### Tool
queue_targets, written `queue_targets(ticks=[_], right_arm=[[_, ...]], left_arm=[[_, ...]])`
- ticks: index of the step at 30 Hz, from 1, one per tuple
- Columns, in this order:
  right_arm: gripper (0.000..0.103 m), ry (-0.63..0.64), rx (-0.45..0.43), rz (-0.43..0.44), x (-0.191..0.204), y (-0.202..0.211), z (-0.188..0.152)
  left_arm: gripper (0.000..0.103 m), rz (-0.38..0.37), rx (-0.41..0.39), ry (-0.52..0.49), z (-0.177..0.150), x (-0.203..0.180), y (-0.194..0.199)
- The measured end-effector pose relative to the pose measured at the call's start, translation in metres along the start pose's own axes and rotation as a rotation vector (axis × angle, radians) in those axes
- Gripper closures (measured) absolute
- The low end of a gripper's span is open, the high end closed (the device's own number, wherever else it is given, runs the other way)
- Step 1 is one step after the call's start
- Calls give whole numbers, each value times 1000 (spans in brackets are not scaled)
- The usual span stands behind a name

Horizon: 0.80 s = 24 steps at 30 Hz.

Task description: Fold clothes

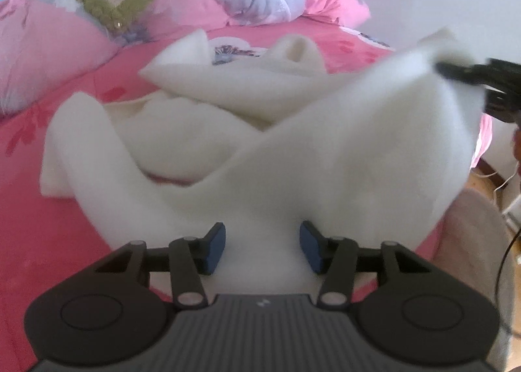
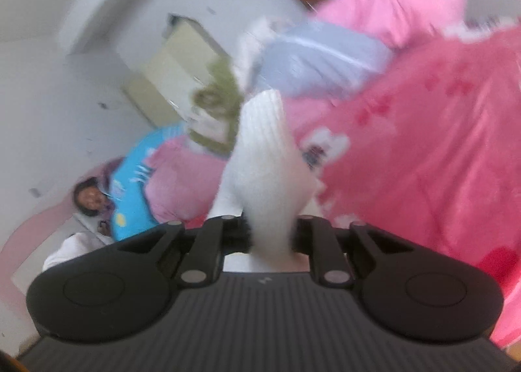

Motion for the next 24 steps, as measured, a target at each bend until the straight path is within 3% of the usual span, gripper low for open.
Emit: queue_targets(ticks=[1,3,5,9,11,13,17,20,24], right_arm=[[84,-42,41,-35,-10,-9,2],[57,-180,100,-130,-35,-16,2],[46,-298,91,-217,-60,-5,4],[41,-355,-45,-319,-79,40,17],[40,-313,-124,-370,-69,59,26],[40,-207,-133,-344,-40,53,29],[39,108,114,-178,57,-22,-14],[39,306,309,-58,114,-82,-65],[39,379,475,-36,136,-149,-92]], left_arm=[[46,-4,-10,5,-1,2,4],[41,-11,-30,16,-4,5,11],[37,-19,-50,26,-6,8,18],[33,-32,-89,47,-11,15,33],[33,-29,-110,56,-12,18,37],[33,-29,-133,71,-12,20,41],[33,-7,-162,106,-17,26,50],[33,33,-175,103,-26,30,63],[33,105,-188,90,-41,43,84]])
Point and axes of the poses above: each gripper's, at about its wrist camera, not at the fingertips, and y roughly against the way its jaws point, x to its left, z to its top, the point moved 9 cm from there along -y, roughly the way its jaws point, and after that the axes turned 6 degrees about -y, right-handed, at the moved point
